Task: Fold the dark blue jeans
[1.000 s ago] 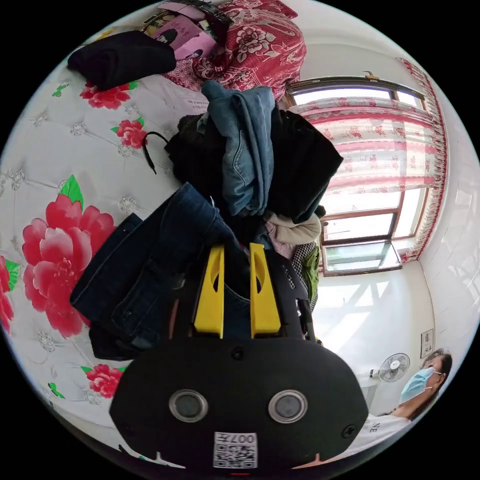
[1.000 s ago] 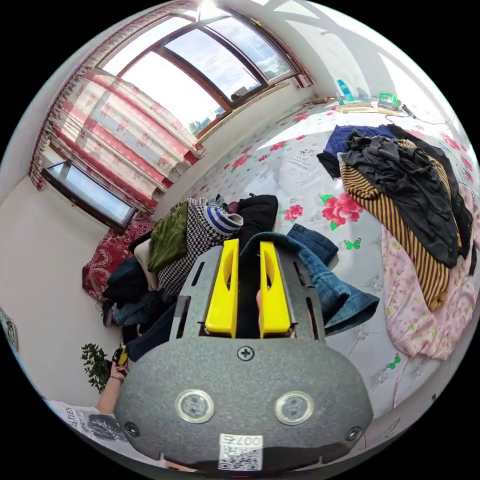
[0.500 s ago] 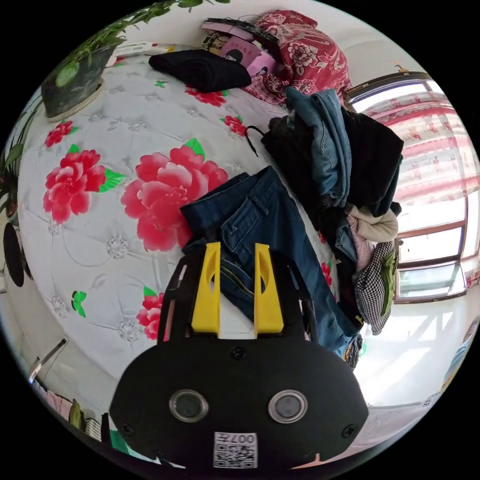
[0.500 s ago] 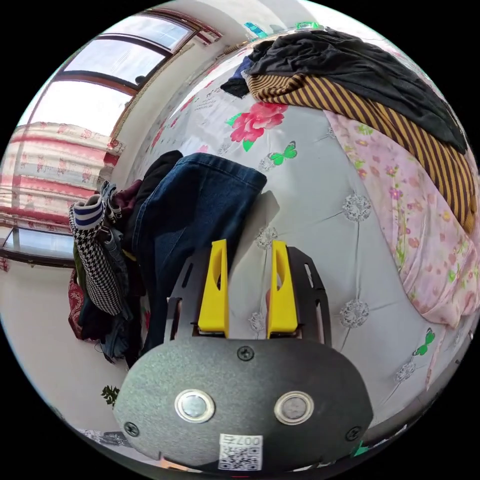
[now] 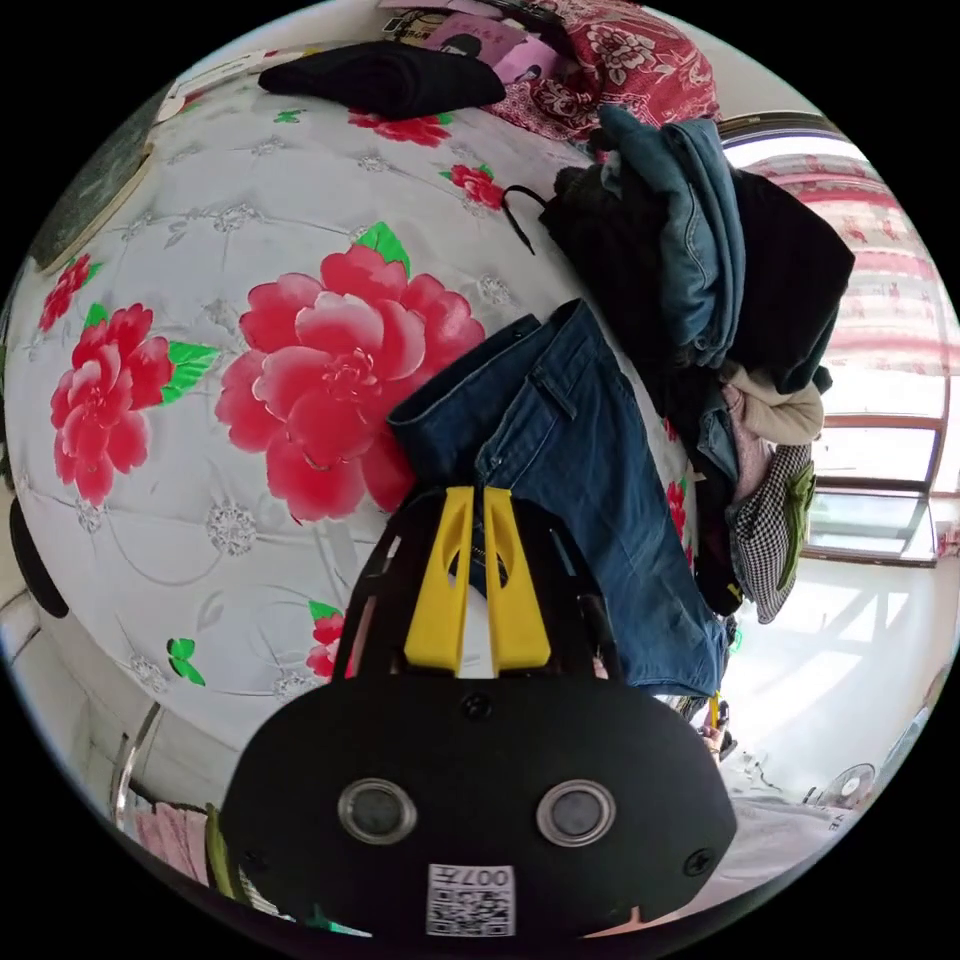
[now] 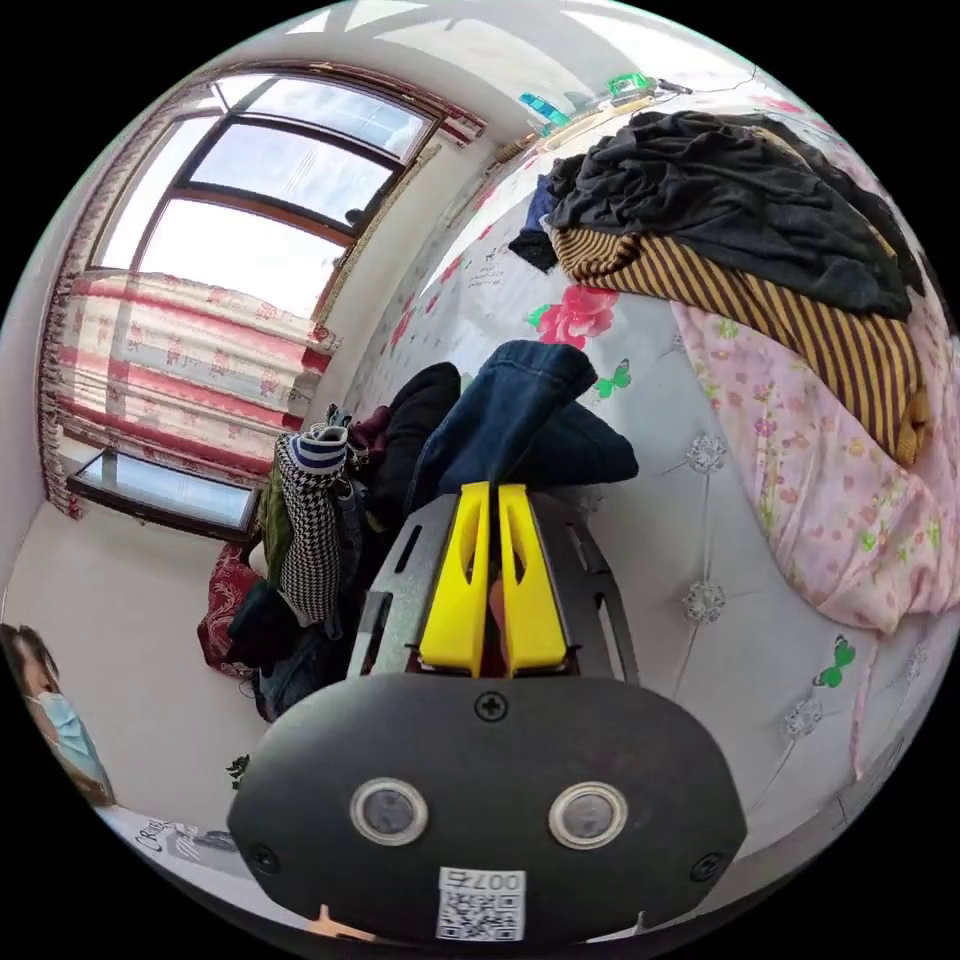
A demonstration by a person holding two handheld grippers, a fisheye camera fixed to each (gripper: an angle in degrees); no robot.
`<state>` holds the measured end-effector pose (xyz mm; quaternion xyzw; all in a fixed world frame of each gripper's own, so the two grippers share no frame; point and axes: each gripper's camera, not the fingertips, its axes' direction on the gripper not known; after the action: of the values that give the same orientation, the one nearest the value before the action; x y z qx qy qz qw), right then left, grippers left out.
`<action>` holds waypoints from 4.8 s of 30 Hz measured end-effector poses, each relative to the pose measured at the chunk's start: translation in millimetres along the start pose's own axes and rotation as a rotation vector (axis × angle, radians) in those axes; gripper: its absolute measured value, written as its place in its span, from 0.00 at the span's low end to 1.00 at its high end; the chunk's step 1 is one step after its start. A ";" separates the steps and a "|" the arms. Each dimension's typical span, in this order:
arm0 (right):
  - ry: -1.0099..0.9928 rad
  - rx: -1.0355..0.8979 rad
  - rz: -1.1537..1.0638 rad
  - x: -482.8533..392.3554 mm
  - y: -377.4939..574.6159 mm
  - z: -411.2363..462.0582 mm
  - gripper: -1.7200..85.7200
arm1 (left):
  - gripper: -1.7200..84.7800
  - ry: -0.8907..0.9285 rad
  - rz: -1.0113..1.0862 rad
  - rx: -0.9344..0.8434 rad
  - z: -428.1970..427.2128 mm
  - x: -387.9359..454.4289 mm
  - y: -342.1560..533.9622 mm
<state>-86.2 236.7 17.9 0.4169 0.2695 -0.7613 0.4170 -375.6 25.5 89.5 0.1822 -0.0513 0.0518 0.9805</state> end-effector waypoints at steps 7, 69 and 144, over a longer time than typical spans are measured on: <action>0.513 0.032 0.136 40.3 51.0 -93.3 0.05 | 0.01 -0.028 0.221 -0.101 9.6 10.9 52.2; 0.078 -0.334 -0.280 -0.9 280.0 -20.6 0.06 | 0.02 -0.180 0.433 -0.001 -9.3 -20.6 67.3; 0.261 0.115 0.155 84.6 189.6 -136.0 0.11 | 0.11 0.299 0.060 -0.104 -5.9 -122.7 72.6</action>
<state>106.8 209.0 -135.7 0.5550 0.2445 -0.6802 0.4116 -505.2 84.9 95.0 0.1198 0.0873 0.1050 0.9834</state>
